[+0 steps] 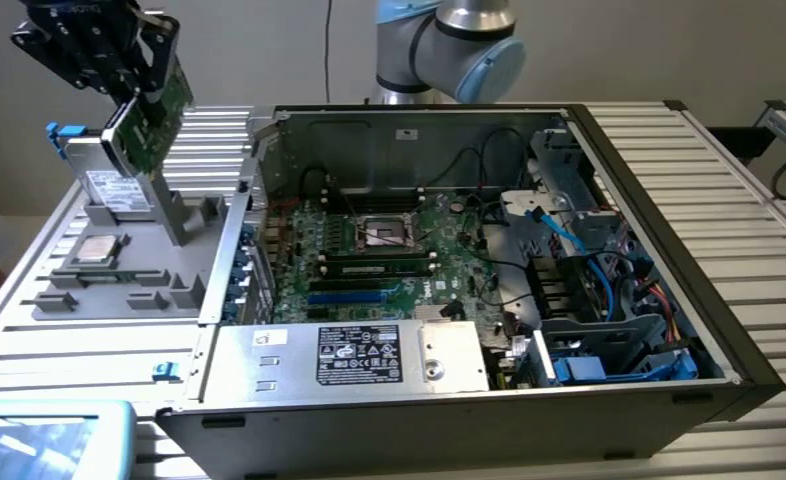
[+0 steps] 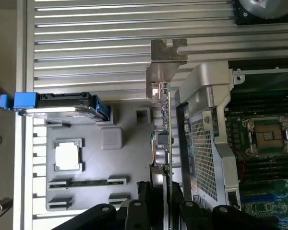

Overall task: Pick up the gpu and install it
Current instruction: 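Pick up the gpu and move the gpu toward the slot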

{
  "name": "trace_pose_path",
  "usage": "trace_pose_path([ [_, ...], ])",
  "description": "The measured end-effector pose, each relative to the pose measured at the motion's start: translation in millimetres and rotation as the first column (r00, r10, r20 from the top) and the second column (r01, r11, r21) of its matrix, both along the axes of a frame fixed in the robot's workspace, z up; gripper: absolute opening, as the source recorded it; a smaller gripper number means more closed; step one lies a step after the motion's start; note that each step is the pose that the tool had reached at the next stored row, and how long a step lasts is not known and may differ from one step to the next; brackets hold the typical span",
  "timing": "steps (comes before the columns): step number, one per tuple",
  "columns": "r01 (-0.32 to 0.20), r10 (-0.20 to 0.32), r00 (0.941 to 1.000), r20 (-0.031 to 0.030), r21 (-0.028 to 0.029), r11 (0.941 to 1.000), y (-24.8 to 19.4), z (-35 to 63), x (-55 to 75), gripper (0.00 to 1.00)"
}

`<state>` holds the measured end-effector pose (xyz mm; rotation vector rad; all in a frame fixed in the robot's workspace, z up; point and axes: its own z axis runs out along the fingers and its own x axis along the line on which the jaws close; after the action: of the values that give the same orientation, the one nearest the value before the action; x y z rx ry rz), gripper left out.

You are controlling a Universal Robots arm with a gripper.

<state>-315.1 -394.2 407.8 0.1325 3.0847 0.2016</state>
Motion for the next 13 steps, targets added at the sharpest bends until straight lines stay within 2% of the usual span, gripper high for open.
trace_pose_path([
  [5, 0.0, 0.0, 1.0, -0.0062, 0.0, 1.0, -2.3, 20.9, 17.8, 0.29],
  [7, 0.0, 0.0, 0.9999, -0.0107, 0.0, 1.0, -2.8, 26.7, 24.7, 0.29],
  [10, 0.0, 0.0, 0.9998, -0.0188, 0.0001, 1.0, -3.3, 30.4, 35.0, 0.29],
  [13, 0.0, 0.0, 0.9998, -0.0213, 0.0001, 1.0, -3.8, 31.7, 48.3, 0.29],
])
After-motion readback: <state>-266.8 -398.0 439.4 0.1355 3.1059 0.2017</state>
